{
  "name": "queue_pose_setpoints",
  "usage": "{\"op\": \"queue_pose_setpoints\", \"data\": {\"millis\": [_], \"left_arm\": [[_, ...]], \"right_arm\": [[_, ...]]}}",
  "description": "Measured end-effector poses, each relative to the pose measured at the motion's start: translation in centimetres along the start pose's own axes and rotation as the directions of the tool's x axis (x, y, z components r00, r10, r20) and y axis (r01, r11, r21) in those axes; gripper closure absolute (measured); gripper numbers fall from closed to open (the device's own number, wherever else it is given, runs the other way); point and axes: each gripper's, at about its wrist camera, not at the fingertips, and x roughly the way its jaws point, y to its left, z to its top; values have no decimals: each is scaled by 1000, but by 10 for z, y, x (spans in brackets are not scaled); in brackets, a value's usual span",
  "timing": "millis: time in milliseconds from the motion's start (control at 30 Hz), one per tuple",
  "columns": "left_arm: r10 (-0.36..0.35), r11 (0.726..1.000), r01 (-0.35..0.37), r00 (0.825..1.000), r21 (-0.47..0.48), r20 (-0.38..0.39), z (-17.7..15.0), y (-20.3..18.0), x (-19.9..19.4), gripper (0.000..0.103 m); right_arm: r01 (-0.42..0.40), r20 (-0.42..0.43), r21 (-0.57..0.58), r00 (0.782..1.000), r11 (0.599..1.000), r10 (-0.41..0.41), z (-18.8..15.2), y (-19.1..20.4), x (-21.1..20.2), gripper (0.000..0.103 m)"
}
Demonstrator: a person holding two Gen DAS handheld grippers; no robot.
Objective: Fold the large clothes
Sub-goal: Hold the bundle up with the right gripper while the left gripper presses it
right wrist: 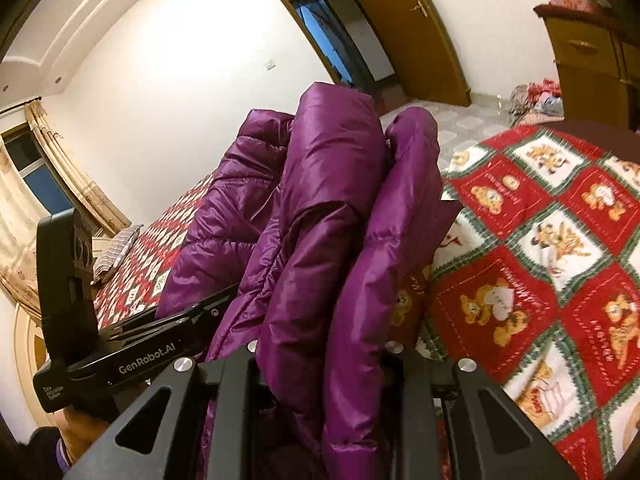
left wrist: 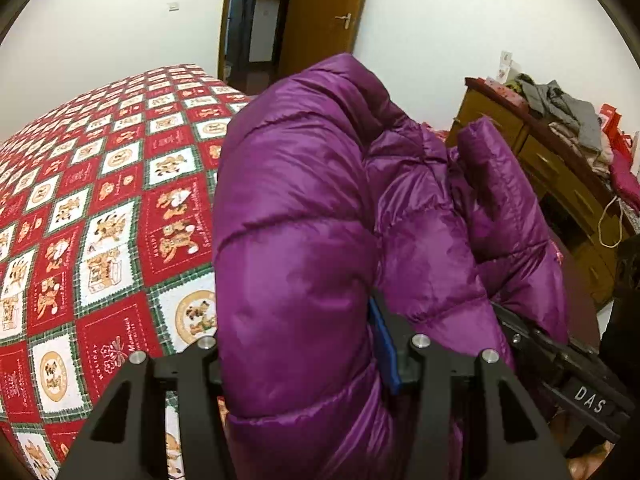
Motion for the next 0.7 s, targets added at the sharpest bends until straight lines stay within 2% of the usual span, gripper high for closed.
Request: {"op": "queue_pose_setpoints", "data": {"millis": [333, 467, 600, 700], "left_arm": [[94, 994, -95, 995, -59, -21, -4, 19, 12, 51], [141, 989, -141, 990, -44, -8, -3, 17, 13, 51], [172, 984, -173, 985, -35, -12, -2, 16, 20, 51], [213, 977, -213, 977, -1, -8, -5, 12, 31, 43]], "right_arm": [[-71, -96, -9, 993, 997, 70, 4, 5, 53, 79], [-93, -124, -8, 988, 996, 91, 9, 2, 70, 79], [-82, -149, 27, 985, 996, 86, 10, -12, 87, 79], [-54, -140, 48, 988, 997, 60, 10, -22, 89, 79]]}}
